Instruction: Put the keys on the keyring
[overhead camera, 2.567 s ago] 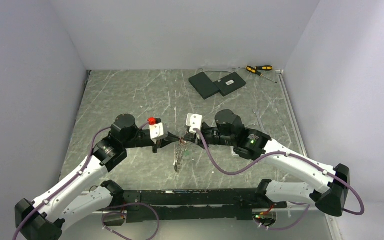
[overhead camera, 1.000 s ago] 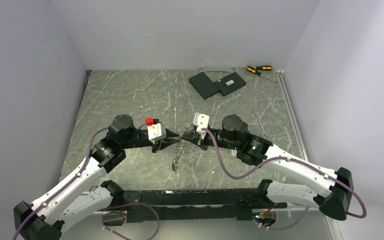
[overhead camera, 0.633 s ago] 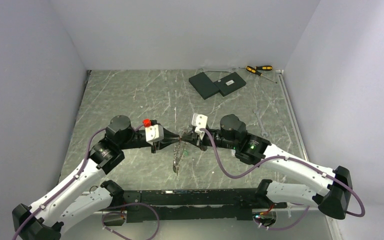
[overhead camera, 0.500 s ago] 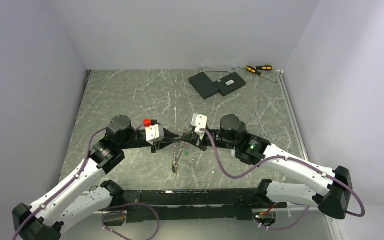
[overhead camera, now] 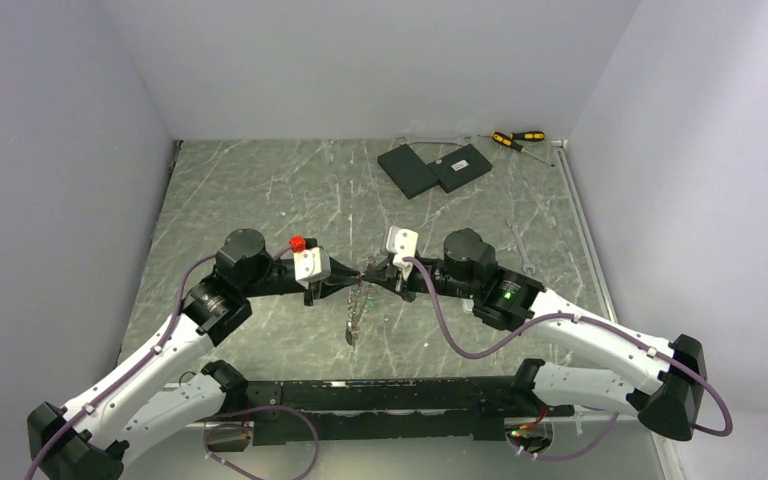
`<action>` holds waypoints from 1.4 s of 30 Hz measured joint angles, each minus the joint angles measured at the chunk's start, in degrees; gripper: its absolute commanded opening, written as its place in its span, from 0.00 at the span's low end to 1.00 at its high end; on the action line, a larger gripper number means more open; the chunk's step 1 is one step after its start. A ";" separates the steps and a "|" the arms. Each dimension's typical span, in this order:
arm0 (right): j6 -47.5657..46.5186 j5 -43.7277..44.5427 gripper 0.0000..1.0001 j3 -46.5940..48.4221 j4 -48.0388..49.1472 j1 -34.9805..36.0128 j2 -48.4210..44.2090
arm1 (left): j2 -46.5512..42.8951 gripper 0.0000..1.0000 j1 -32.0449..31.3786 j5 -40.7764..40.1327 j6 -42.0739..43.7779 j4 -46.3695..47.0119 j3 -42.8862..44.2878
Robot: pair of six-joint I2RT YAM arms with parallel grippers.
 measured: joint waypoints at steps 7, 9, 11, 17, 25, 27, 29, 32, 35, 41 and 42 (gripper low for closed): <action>0.02 -0.79 0.00 0.00 0.02 0.00 -0.37 | 0.46 0.17 0.00 0.55 0.02 0.02 0.00; 0.00 -1.03 0.00 0.00 0.02 0.00 -0.37 | 0.44 0.15 0.00 0.57 0.00 0.02 0.00; 0.00 -1.11 0.00 0.00 0.02 0.00 -0.37 | 0.46 0.15 0.00 0.59 0.00 0.02 0.00; 0.00 -1.40 0.00 0.07 0.02 0.00 -0.17 | 0.44 0.01 0.00 0.79 -0.39 -0.07 0.00; -0.09 -1.42 0.02 0.17 -0.02 -0.07 0.07 | 0.46 0.00 0.15 1.01 -0.81 -0.20 0.00; -0.28 -1.46 0.16 0.44 -0.33 -0.07 0.31 | 0.44 0.00 0.15 0.90 -0.79 -0.39 0.00; -0.57 -1.46 0.24 1.07 -1.40 -0.07 0.85 | 0.46 0.00 0.15 0.57 -0.74 -0.79 0.00; -1.55 -1.92 0.30 2.34 -3.61 -0.04 1.88 | 0.94 0.00 0.15 0.48 -0.50 -1.90 0.00; -2.99 -2.49 0.32 4.11 -6.69 -0.04 2.93 | 1.68 0.00 0.15 0.24 0.07 -3.04 0.00; -6.12 -2.75 0.33 7.19 -13.27 -0.04 4.66 | 1.84 0.00 0.15 -0.17 0.57 -4.33 0.00; -6.60 -2.75 0.33 7.85 -14.38 -0.04 5.05 | 1.84 0.00 0.15 -0.17 0.59 -4.42 0.00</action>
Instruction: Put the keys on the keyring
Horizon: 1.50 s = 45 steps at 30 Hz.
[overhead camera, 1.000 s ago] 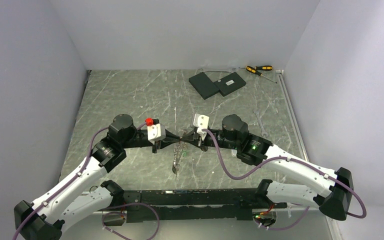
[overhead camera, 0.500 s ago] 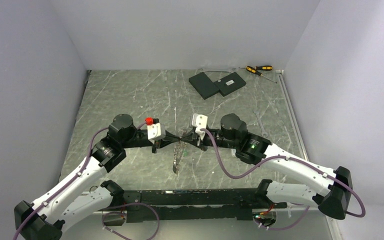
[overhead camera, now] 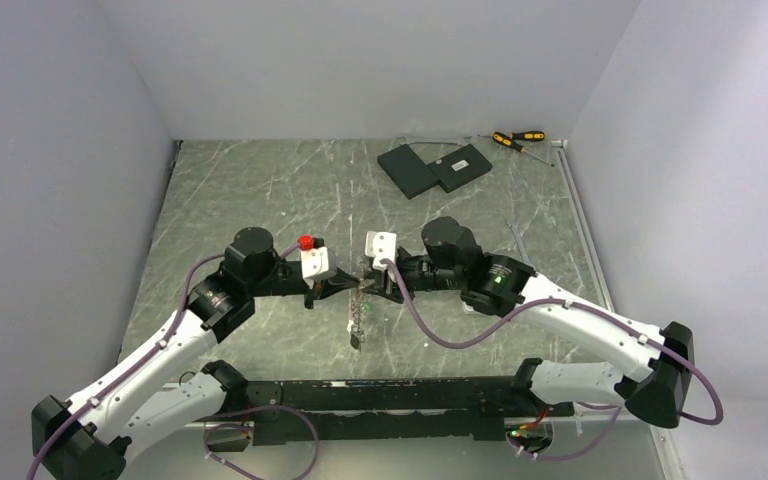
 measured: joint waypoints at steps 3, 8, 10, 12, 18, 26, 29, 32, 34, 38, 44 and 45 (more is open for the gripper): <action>-1.22 0.02 0.33 2.58 -3.08 0.00 1.66 | 0.09 0.00 0.00 -0.07 0.15 -0.11 0.00; -2.27 -0.02 0.31 5.49 -5.46 0.00 3.91 | 0.68 0.00 0.00 -0.26 0.17 -0.98 0.00; -2.64 -0.04 0.30 6.38 -6.08 0.00 4.83 | 0.85 0.00 0.00 -0.31 0.20 -1.22 0.00; -2.93 -0.02 0.26 7.30 -6.80 0.00 5.86 | 0.96 0.00 0.00 -0.33 0.20 -1.31 0.00; -4.00 -0.13 0.03 8.87 -8.87 0.00 7.89 | 1.07 0.00 0.00 -0.74 0.59 -1.62 0.00; -4.85 -0.22 0.00 8.96 -9.31 0.04 8.24 | 1.11 0.00 0.00 -1.09 1.16 -2.27 0.00; -4.87 -0.15 0.00 8.94 -9.25 0.04 8.11 | 1.11 0.03 0.00 -1.20 1.14 -2.19 0.00; -4.83 0.09 0.00 7.85 -7.91 0.04 7.13 | 0.98 0.18 0.00 -1.22 1.07 -1.68 0.00; -4.68 0.37 0.00 6.01 -6.10 0.07 5.75 | 0.76 0.26 0.00 -1.14 1.11 -1.16 0.00; -3.93 1.62 0.00 1.99 -3.28 0.04 3.02 | -1.14 0.30 0.00 -1.05 1.01 0.61 0.00; -2.84 2.86 0.00 -0.63 -0.17 0.04 1.29 | -2.49 0.30 0.00 -0.74 1.03 2.16 0.00; -2.67 2.93 0.00 -0.72 0.24 0.04 1.03 | -2.27 0.30 0.00 -0.61 1.03 2.19 0.00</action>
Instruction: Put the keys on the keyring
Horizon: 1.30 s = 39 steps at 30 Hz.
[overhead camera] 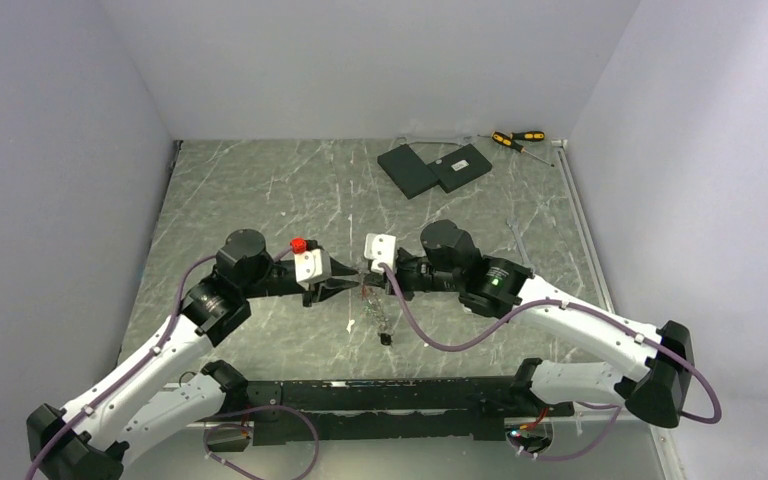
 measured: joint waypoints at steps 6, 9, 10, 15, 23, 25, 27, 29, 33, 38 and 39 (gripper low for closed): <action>1.01 0.22 0.00 -1.33 3.82 0.00 -2.16 | 1.14 0.26 0.00 1.57 -0.02 0.02 0.00; 1.99 0.17 0.00 -2.95 6.40 0.00 -3.34 | 1.22 0.26 0.00 1.79 -0.07 0.13 0.00; 2.27 0.17 0.00 -3.34 7.02 0.00 -3.52 | 1.20 0.25 0.00 1.79 -0.07 0.35 0.00; 4.46 0.11 0.00 -6.08 11.58 0.00 -4.52 | 0.70 0.24 0.00 1.79 -0.07 1.03 0.00; 9.14 -0.09 0.00 -11.30 20.46 0.00 -7.52 | -1.64 0.25 0.00 1.81 -0.07 1.75 0.00; 9.94 -0.04 0.00 -12.04 22.12 0.00 -8.09 | -1.95 0.26 0.00 1.90 -0.07 1.77 0.00; 10.71 -0.07 0.00 -12.66 23.67 -0.11 -8.74 | -2.21 0.27 0.00 2.36 -0.11 1.99 -0.02; 11.45 -0.11 0.00 -13.38 25.09 -0.31 -9.55 | -2.38 0.28 0.00 2.89 -0.28 2.19 -0.02; 12.98 -1.01 0.00 -14.88 27.50 -0.87 -11.43 | -2.47 0.29 0.00 3.89 -0.72 2.58 -0.09; 14.21 -2.49 0.00 -14.97 29.16 -1.20 -11.85 | -2.69 0.29 0.00 5.05 -1.38 4.24 -0.66; 14.40 -2.78 0.00 -14.97 29.24 -1.25 -11.85 | -2.69 0.29 0.00 5.27 -1.40 4.35 -0.68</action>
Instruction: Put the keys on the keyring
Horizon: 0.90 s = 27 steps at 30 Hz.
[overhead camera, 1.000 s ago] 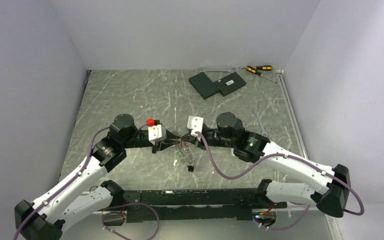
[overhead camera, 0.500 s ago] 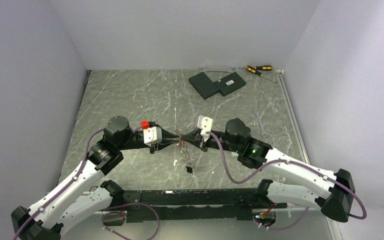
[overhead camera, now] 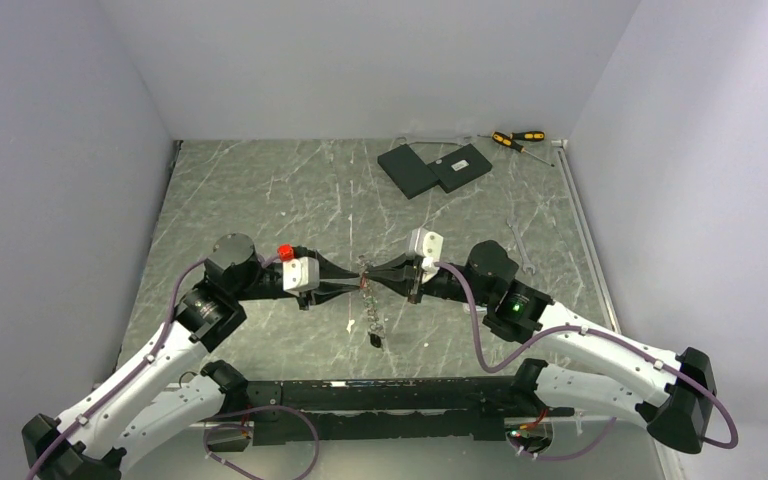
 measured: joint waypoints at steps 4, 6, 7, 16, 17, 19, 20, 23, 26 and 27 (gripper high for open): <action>0.44 -1.20 0.00 0.00 0.31 -0.02 0.00 | 0.00 0.29 0.00 0.55 -0.02 0.46 -0.02; 0.46 -1.60 0.00 0.00 0.20 -0.07 0.00 | 0.00 0.29 0.00 0.55 -0.04 0.46 -0.04; 0.44 -1.68 0.00 0.00 0.15 -0.07 0.00 | -0.07 0.29 0.00 0.50 -0.04 0.50 -0.11; -0.09 -1.70 0.00 0.00 -1.53 -0.07 -0.07 | -3.39 0.34 0.26 -2.80 0.07 0.66 -0.85; -0.15 -1.70 0.00 0.00 -1.57 -0.07 -0.07 | -3.41 0.33 0.26 -2.91 0.07 0.66 -0.85; -0.24 -1.70 0.00 0.00 -1.62 -0.07 -0.07 | -3.34 0.34 0.26 -2.89 0.07 0.76 -0.85; -0.26 -1.70 0.00 0.00 -1.66 -0.07 -0.07 | -3.08 0.34 0.26 -2.82 0.09 0.74 -0.85; -0.28 -1.73 0.00 0.00 -1.77 -0.07 -0.07 | -2.60 0.33 0.33 -2.56 0.07 0.76 -0.85; -0.28 -2.03 0.00 0.09 -2.12 -0.07 -0.07 | -2.43 0.30 0.37 -2.23 0.04 0.83 -0.85; -0.26 -2.16 0.00 0.17 -2.29 -0.07 -0.07 | -2.23 0.28 0.37 -2.05 0.04 0.85 -0.85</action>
